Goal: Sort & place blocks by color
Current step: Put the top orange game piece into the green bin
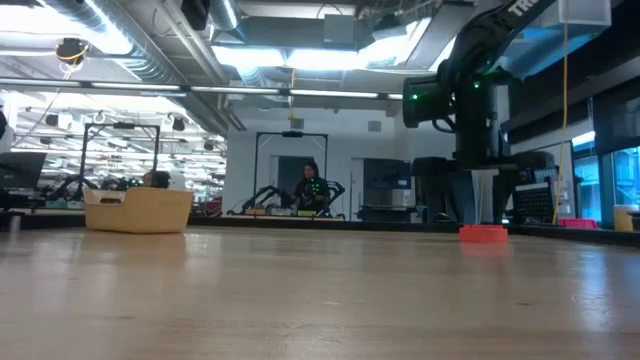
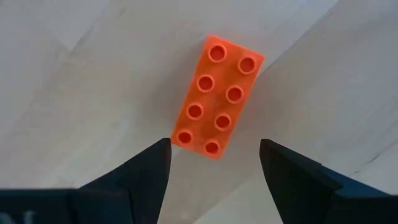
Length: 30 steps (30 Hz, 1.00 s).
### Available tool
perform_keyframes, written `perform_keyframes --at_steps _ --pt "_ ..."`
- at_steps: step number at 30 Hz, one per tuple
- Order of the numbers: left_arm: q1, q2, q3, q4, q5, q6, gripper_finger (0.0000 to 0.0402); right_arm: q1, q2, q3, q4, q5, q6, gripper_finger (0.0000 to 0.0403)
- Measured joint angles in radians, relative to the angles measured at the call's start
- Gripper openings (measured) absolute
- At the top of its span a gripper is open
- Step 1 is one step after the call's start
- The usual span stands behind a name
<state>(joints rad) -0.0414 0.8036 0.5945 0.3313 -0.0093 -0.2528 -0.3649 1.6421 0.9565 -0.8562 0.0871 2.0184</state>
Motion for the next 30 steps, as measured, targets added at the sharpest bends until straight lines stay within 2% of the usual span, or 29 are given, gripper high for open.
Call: perform_keyframes --at_steps 6,18,26,30 --pt "0.000 0.000 0.000 0.000 0.000 -0.001 0.0000 -0.026 0.000 -0.018 0.016 0.014 0.020 0.0248" --pt "0.000 0.000 0.000 -0.002 -0.006 -0.006 0.0000 -0.032 -0.004 -0.118 0.173 -0.003 0.071 0.0248" --pt "0.000 0.000 0.000 -0.002 -0.021 -0.006 0.0000 -0.031 -0.004 -0.121 0.176 0.022 0.004 0.0247" --pt "0.000 0.000 0.000 -0.002 -0.026 -0.006 0.0000 -0.031 -0.004 -0.122 0.178 0.020 -0.079 0.0233"
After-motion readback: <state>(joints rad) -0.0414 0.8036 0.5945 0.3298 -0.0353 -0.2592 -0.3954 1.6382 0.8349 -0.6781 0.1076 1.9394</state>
